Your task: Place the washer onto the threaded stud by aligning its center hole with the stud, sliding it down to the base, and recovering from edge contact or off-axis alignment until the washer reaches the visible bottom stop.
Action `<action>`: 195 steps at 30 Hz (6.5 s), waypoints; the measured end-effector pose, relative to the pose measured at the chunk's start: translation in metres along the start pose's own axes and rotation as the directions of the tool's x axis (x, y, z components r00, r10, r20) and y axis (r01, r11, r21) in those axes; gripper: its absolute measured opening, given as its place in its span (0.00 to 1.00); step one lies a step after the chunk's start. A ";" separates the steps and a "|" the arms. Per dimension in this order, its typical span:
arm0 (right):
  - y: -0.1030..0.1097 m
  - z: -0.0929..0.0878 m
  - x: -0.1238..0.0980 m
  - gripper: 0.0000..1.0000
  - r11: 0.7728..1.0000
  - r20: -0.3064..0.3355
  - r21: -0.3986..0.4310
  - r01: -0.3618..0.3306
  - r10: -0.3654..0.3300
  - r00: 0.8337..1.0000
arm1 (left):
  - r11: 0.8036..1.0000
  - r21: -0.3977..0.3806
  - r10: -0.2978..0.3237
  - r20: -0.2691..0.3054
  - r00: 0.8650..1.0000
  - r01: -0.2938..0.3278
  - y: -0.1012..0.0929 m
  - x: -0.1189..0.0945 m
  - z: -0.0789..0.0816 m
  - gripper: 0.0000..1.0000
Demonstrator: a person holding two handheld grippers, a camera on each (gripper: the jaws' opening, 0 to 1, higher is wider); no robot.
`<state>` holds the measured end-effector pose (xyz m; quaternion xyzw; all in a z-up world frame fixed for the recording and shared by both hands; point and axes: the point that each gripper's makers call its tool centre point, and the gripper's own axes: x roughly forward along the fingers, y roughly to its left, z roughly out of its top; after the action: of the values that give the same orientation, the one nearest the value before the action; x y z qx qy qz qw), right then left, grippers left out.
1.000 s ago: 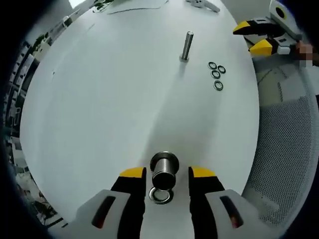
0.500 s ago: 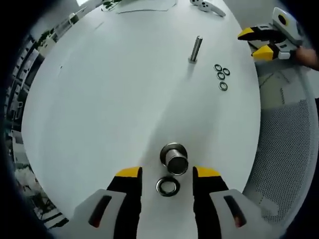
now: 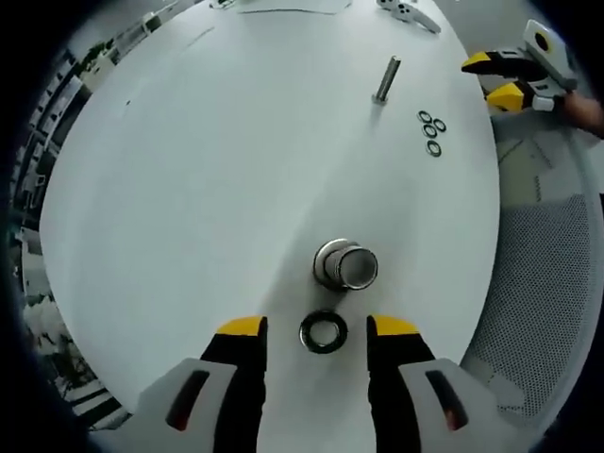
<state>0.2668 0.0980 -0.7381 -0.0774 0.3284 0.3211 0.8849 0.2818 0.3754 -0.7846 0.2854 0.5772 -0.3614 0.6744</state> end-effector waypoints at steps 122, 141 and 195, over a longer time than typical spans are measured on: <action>-0.002 0.002 -0.001 0.36 1.000 0.009 0.012 0.015 -0.015 1.000 | 0.997 -0.052 0.047 -0.061 0.997 -0.051 -0.007 0.012 -0.014 0.20; -0.003 0.001 -0.002 0.36 1.000 0.007 0.014 0.018 -0.018 1.000 | 0.997 -0.047 0.055 0.003 0.998 -0.055 -0.006 0.011 -0.013 0.19; -0.004 0.000 -0.001 0.36 1.000 0.000 0.013 0.022 -0.022 1.000 | 0.996 0.081 0.019 0.120 0.993 -0.029 -0.011 -0.056 0.042 0.19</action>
<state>0.2688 0.0943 -0.7376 -0.0751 0.3296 0.3092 0.8889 0.2926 0.3445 -0.7215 0.2979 0.5170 -0.3934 0.6994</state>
